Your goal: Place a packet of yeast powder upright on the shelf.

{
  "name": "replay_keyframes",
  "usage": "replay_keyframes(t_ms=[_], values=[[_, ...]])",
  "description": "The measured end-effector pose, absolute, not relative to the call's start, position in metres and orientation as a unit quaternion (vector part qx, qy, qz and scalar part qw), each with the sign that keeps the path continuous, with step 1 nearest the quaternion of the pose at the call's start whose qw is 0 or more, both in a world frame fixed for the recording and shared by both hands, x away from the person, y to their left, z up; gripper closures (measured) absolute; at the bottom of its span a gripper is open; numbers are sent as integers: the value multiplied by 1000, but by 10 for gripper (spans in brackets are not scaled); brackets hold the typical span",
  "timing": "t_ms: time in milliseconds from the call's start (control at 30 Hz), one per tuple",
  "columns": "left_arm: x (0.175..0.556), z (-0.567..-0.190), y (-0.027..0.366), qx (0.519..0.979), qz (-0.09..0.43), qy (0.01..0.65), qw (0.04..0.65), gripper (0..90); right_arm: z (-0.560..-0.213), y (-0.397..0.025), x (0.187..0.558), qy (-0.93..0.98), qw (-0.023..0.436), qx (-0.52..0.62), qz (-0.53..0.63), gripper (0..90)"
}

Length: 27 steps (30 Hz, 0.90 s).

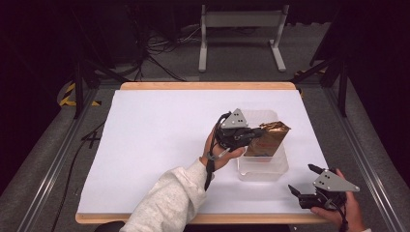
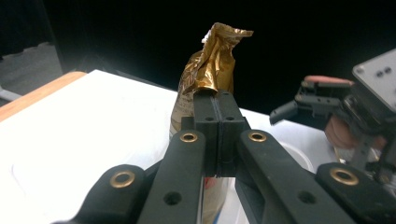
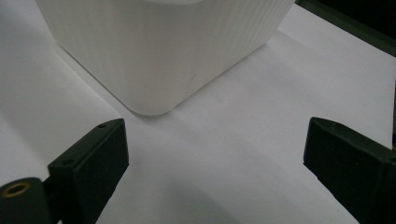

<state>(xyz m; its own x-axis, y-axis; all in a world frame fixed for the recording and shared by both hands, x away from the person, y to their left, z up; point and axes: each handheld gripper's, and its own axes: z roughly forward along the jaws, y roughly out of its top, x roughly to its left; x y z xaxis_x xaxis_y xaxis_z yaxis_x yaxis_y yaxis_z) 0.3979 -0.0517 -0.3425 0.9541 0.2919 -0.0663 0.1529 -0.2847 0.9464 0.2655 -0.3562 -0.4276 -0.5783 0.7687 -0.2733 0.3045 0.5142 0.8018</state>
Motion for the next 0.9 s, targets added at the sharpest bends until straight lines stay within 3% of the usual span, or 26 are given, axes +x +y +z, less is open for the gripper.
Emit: replay_keyframes(t_ms=[900], values=[[403,-364,-30,812,65,150,560,894,-428,-355,266,811,317,331,364,74]])
